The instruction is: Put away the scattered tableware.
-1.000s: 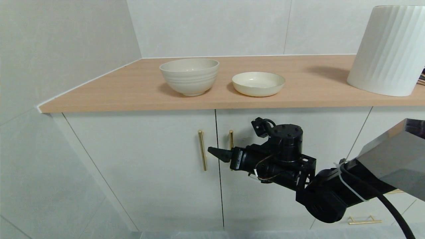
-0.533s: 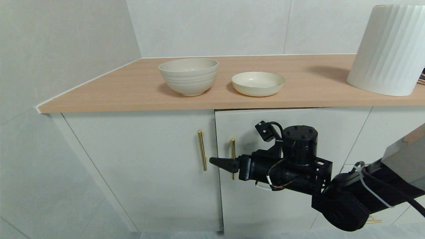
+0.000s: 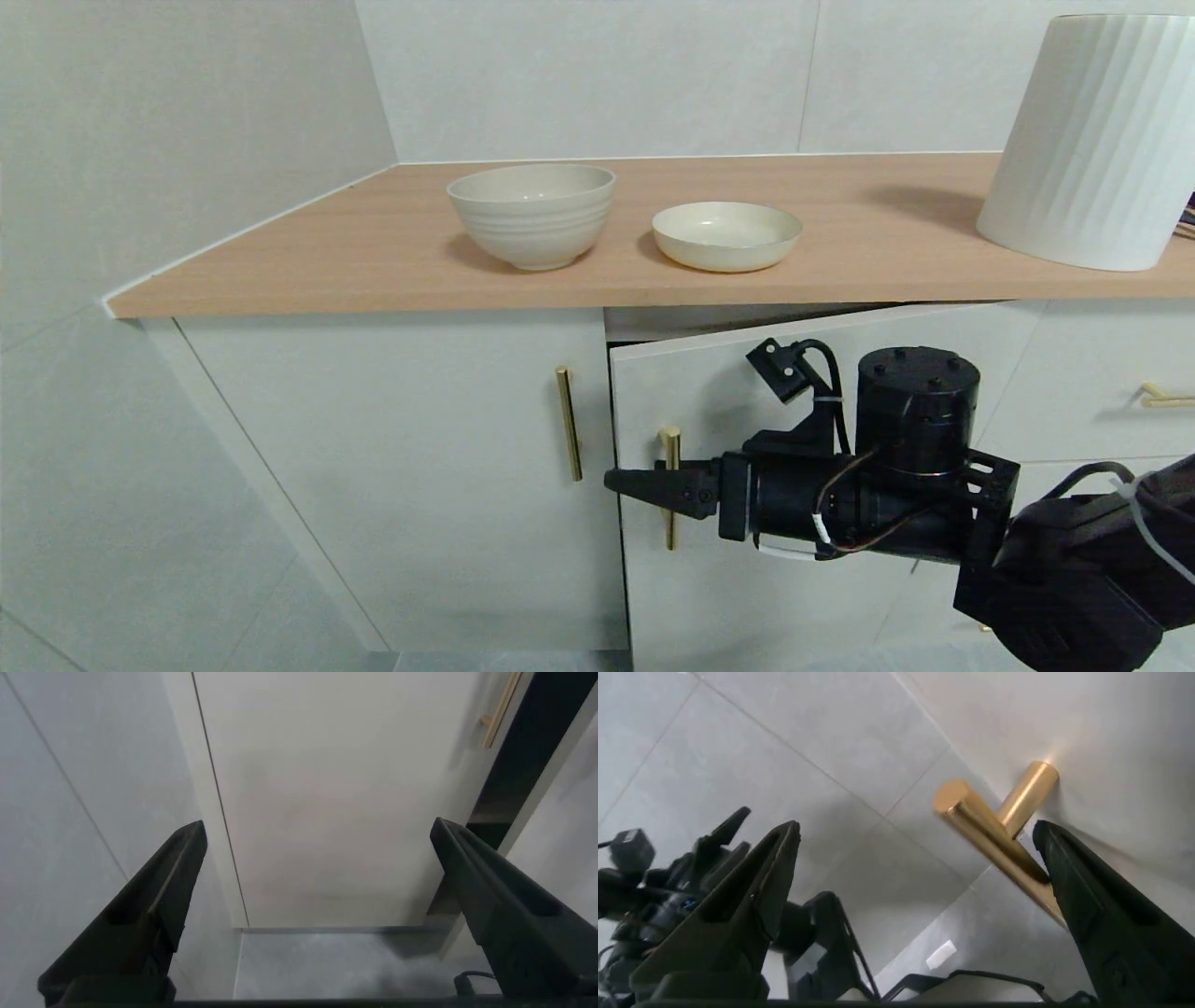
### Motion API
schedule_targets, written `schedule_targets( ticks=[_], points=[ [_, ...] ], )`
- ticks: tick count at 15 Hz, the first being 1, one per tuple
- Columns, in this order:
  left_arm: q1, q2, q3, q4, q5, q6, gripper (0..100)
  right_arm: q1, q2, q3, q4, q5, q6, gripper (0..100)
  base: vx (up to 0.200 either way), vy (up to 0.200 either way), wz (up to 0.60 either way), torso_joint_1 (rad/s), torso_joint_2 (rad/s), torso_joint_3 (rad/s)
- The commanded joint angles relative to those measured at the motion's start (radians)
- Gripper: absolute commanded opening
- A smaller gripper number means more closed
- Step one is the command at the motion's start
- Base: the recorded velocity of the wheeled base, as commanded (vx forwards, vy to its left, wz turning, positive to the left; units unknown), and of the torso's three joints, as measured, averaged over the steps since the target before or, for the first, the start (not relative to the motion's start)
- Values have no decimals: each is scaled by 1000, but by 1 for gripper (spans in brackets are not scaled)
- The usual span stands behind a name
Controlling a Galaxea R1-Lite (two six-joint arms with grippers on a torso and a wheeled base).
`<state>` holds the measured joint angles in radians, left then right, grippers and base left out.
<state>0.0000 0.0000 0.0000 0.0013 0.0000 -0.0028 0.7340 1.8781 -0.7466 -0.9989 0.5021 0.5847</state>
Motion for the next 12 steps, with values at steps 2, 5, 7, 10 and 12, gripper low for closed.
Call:
schedule_targets(
  ticks=[2, 5, 7, 10, 12],
  points=[
    [0, 0, 0, 0, 0, 0, 100, 1, -31, 16, 0, 16, -2, 100, 0, 0, 0, 0, 0, 0],
    [0, 0, 0, 0, 0, 1, 100, 1, -31, 19, 0, 16, -2, 100, 0, 0, 0, 0, 0, 0],
    [0, 0, 0, -3, 5, 3, 100, 1, -30, 19, 0, 16, -3, 100, 0, 0, 0, 0, 0, 0],
    [-2, 3, -83, -9, 25, 7, 100, 4, -37, 21, 0, 16, -5, 100, 0, 0, 0, 0, 0, 0],
    [-5, 43, -172, 82, -61, 9, 100, 8, -43, 21, 0, 16, -5, 100, 0, 0, 0, 0, 0, 0]
  ],
)
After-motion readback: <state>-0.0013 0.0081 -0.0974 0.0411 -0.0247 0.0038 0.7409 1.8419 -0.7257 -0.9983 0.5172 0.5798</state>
